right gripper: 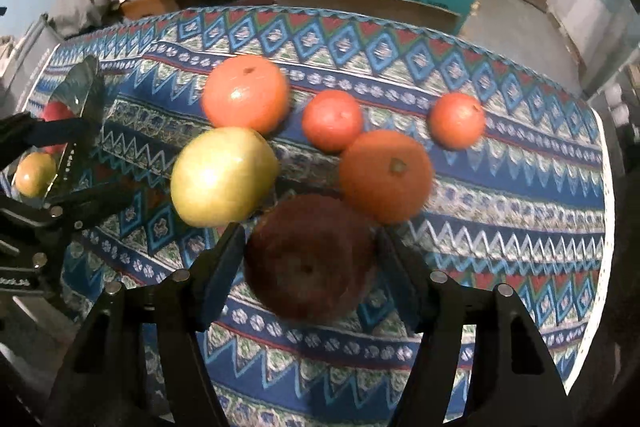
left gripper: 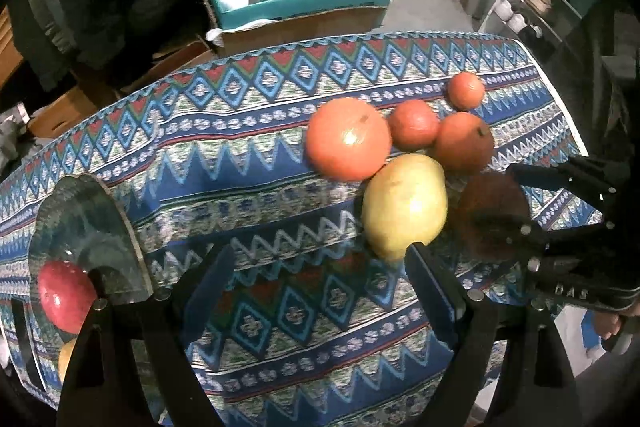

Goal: Organize fruits
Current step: 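Move the left tool to the yellow pear while the right tool approaches the dark red apple, then close the left tool on the yellow pear while the right tool closes on the dark red apple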

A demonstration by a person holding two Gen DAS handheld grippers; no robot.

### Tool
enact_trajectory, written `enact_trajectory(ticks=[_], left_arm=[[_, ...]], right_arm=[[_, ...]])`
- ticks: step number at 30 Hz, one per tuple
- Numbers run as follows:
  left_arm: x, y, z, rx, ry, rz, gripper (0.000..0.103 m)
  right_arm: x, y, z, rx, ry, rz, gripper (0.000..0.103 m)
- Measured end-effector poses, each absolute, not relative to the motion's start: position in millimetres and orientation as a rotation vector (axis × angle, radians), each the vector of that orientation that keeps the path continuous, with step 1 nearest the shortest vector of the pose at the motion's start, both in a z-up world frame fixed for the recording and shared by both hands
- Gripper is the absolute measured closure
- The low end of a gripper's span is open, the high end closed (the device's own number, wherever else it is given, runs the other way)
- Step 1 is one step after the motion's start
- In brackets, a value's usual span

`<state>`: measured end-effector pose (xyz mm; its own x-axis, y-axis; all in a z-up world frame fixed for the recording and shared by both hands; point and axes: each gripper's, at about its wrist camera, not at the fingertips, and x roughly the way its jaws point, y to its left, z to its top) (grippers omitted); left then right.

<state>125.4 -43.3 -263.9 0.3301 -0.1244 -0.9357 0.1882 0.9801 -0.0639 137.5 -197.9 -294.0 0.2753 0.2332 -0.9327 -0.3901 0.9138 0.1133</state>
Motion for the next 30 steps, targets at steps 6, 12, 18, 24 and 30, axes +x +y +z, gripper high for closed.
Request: enact_trajectory(ticks=[6, 12, 18, 24, 30], left_arm=[[125, -70, -268, 0.098, 1.226, -0.248, 0.015], [122, -84, -272, 0.137, 1.229, -0.259, 0.015], [123, -90, -275, 0.142, 1.234, -0.261, 0.015], [124, -92, -277, 0.136, 1.241, -0.271, 0.015], [123, -89, -277, 0.126, 1.241, -0.276, 0.015]], right_arm=[[140, -234, -289, -0.011, 1.276, 0.395, 0.074], [136, -248, -299, 0.048, 1.292, 0.410, 0.049], [121, -252, -303, 0.060, 1.302, 0.426, 0.041], [117, -253, -296, 0.088, 1.297, 0.451, 0.041], [106, -257, -294, 0.075, 1.322, 0.465, 0.038]])
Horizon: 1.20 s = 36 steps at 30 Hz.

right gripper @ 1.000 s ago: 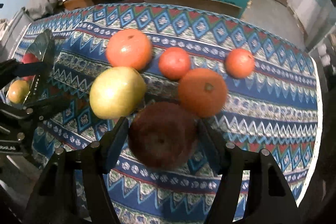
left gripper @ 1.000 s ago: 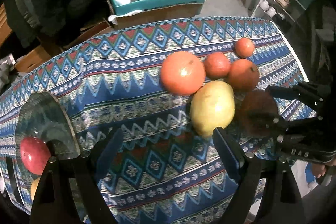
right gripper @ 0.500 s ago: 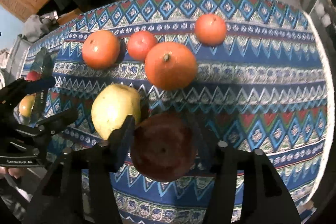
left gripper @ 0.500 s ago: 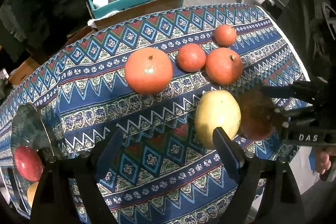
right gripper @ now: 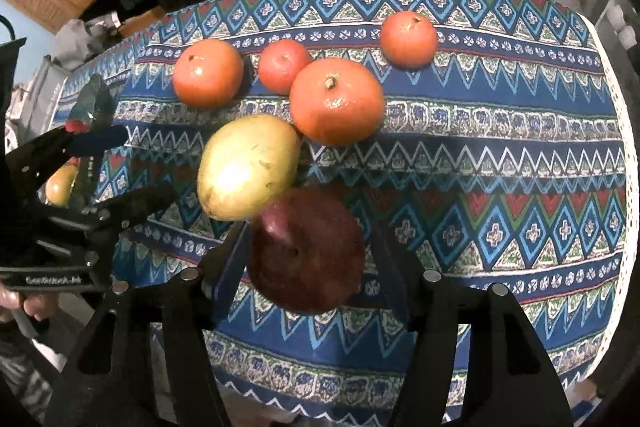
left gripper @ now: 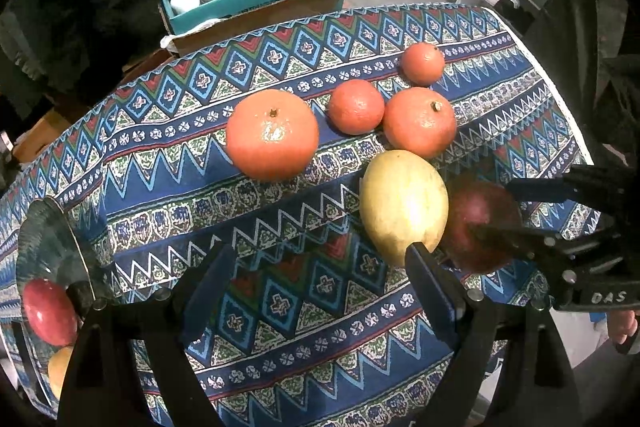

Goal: Organize fruits
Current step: 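Close the left tool on the yellow pear while the right tool closes on the dark red apple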

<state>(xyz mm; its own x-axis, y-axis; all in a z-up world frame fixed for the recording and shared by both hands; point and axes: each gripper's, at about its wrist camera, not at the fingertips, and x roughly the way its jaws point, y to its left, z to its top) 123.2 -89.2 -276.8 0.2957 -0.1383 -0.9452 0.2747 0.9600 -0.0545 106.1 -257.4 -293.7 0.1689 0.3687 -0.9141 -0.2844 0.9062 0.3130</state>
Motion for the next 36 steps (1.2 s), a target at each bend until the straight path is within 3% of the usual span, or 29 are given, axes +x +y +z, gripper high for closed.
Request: enact_trajectory(ticks=[3, 9, 19, 21, 36], left_arm=[[121, -86, -278, 0.115, 1.247, -0.276, 0.015], [113, -86, -281, 0.134, 1.251, -0.284, 0.015], [110, -79, -289, 0.117, 1.270, -0.267, 0.015], [110, -81, -288, 0.119, 1.266, -0.270, 0.015], [125, -111, -279, 0.063, 1.249, -0.352, 0.015]], right_arm=[[98, -256, -288, 0.051, 1.301, 0.458, 0.029], [91, -237, -295, -0.041, 1.308, 0.446, 0.026], [102, -223, -328, -0.096, 1.357, 0.408, 0.026], [104, -220, -333, -0.107, 1.362, 0.405, 0.031], [108, -261, -316, -0.070, 1.220, 0.319, 0.032]])
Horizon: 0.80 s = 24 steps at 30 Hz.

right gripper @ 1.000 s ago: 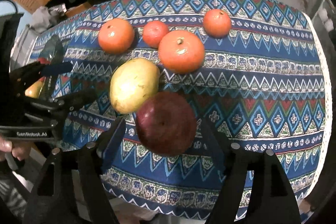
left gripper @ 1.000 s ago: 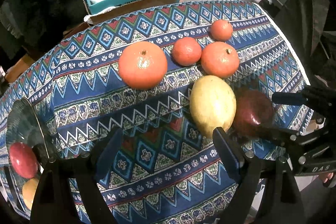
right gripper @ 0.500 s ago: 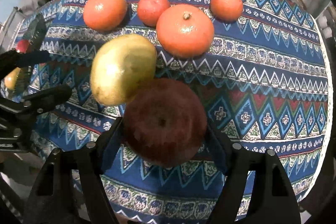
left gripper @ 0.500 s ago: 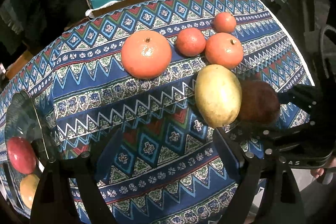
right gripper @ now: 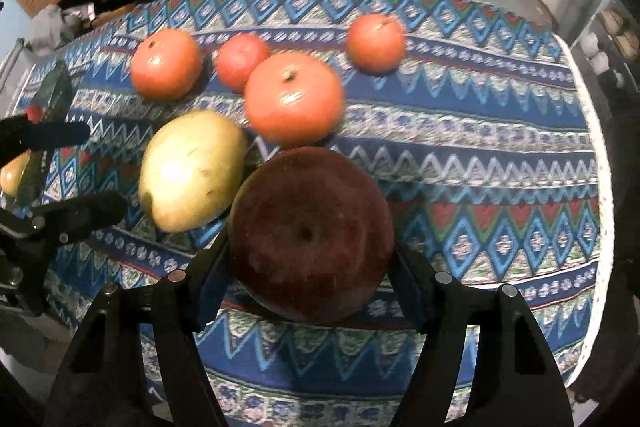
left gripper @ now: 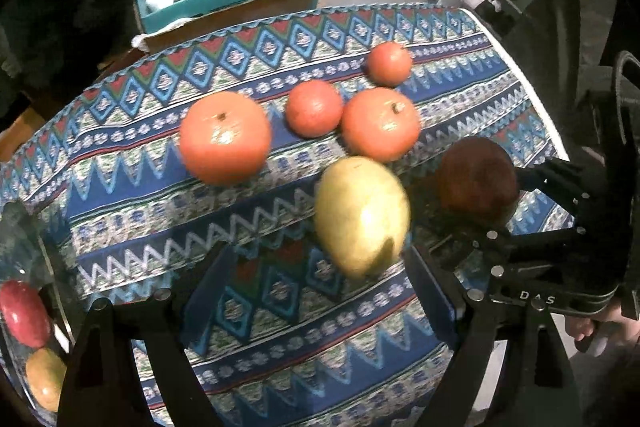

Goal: Organize fruits
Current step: 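Close the left tool on the yellow pear while the right tool closes on the dark red apple, then lift and carry the pear with the left tool while the right tool carries the apple to the bowl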

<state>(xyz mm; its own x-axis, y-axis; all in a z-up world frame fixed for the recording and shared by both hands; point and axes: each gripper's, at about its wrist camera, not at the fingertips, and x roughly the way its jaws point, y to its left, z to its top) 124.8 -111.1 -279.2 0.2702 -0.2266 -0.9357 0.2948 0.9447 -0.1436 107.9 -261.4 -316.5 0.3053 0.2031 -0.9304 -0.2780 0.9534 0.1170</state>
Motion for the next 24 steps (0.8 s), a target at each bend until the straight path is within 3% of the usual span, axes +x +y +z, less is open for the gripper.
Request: enact_trajectory(ticks=[19, 24], left_arm=[[147, -160, -313, 0.095, 1.323, -0.322, 0.015], [149, -162, -329, 0.081, 1.360, -0.305, 0.031]], right_arm=[[122, -327, -297, 0.019, 1.172, 0.174, 0.032], [122, -324, -297, 0.015, 1.169, 0.187, 0.032]])
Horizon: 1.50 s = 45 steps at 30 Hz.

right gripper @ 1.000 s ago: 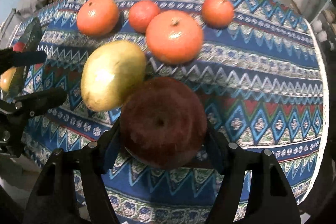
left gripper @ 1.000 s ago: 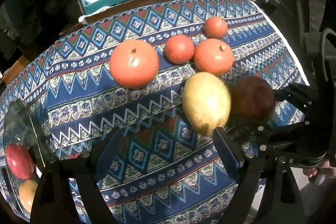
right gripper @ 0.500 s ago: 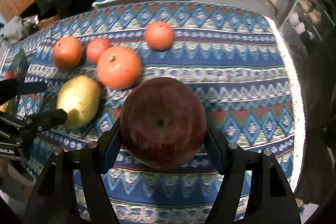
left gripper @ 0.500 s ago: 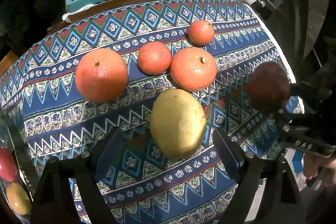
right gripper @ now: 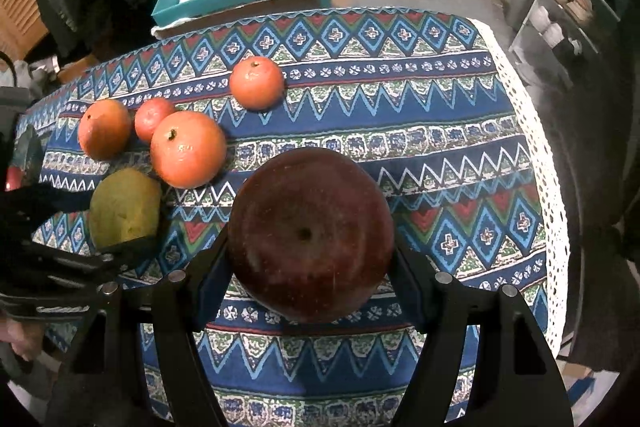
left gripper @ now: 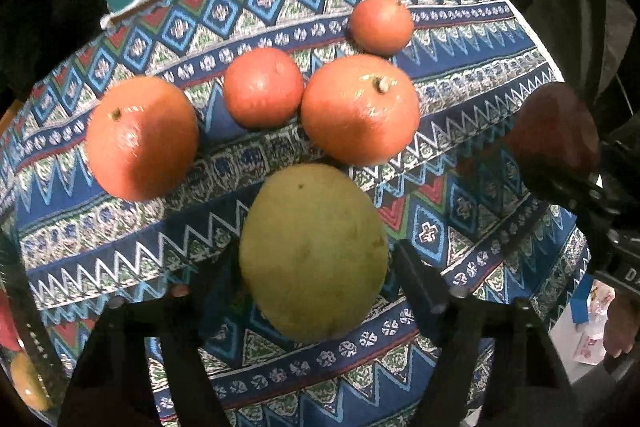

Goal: Organize fruits
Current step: 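Lift and carry the pear with the left tool while the right tool carries the apple to the bowl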

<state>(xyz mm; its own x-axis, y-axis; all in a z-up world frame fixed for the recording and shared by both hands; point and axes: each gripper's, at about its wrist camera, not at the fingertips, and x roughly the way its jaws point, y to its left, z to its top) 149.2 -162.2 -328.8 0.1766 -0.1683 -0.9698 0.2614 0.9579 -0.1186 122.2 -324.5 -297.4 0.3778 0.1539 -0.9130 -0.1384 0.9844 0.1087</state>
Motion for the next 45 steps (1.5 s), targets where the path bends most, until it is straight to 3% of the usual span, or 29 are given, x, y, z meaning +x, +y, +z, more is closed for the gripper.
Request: enact_trajectory(ticks=[6, 22, 45], left_arm=[[151, -152, -336, 0.000, 1.359, -0.319, 0.037], [136, -134, -323, 0.024, 1.270, -0.322, 0.038], [95, -112, -208, 0.056, 1.024, -0.347, 0.038]], right_arm=[[123, -320, -302, 0.015, 1.181, 0.200, 0.032], [122, -306, -297, 0.001, 1.148, 0.238, 0.032], [110, -290, -216, 0.011, 0.982, 0.271, 0.032]])
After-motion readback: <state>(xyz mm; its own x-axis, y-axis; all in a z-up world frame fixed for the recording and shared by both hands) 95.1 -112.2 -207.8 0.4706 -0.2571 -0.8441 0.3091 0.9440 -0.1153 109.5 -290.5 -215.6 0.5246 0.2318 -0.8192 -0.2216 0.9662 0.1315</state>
